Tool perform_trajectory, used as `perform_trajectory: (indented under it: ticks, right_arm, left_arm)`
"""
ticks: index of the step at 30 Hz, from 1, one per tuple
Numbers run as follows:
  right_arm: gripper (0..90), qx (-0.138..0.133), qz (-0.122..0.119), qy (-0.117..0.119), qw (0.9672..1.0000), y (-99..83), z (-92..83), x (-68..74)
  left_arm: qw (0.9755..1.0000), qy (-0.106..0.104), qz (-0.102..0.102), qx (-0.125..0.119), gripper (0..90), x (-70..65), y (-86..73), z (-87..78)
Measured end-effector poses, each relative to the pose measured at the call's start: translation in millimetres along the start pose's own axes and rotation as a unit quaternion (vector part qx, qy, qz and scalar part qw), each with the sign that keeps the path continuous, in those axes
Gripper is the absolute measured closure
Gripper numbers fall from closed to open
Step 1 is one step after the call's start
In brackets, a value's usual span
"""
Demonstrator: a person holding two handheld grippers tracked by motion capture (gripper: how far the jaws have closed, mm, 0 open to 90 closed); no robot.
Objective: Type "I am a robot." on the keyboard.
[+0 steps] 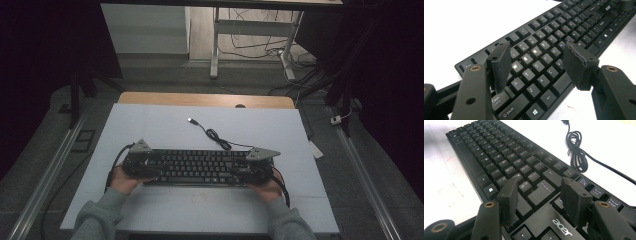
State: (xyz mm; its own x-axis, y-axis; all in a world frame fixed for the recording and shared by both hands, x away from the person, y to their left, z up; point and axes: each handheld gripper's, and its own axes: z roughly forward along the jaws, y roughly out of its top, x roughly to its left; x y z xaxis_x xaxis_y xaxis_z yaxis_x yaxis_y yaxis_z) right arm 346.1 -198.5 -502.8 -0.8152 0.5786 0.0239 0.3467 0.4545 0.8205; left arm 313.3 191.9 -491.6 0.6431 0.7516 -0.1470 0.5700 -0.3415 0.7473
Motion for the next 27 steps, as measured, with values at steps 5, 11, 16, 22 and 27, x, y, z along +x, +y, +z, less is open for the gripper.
perform_trajectory:
  ticks: [5,11,16,22,27]
  right_arm:
    - [48.7,0.002,-0.002,-0.001,1.0000,0.3,-0.4,0.3]
    - [48.7,0.002,-0.001,0.001,1.0000,0.3,0.3,0.4]
    - [48.7,0.004,-0.002,0.000,1.0000,0.2,0.6,0.3]
    - [48.7,0.004,-0.002,0.000,1.0000,0.2,0.7,0.5]
    - [48.7,0.005,-0.002,0.000,1.0000,0.1,1.0,0.6]
  left_arm:
    - [1.0000,0.006,-0.002,-0.002,39.9,2.6,-0.1,-1.4]
    - [0.9998,0.016,-0.010,-0.003,40.1,6.9,-1.0,-2.6]
    - [0.9996,0.026,-0.007,0.002,41.5,9.5,-2.1,-1.2]
    - [0.9995,0.031,0.004,0.005,53.5,9.4,-3.3,-1.0]
    - [0.9991,0.034,0.013,0.020,64.2,11.3,-5.4,0.8]
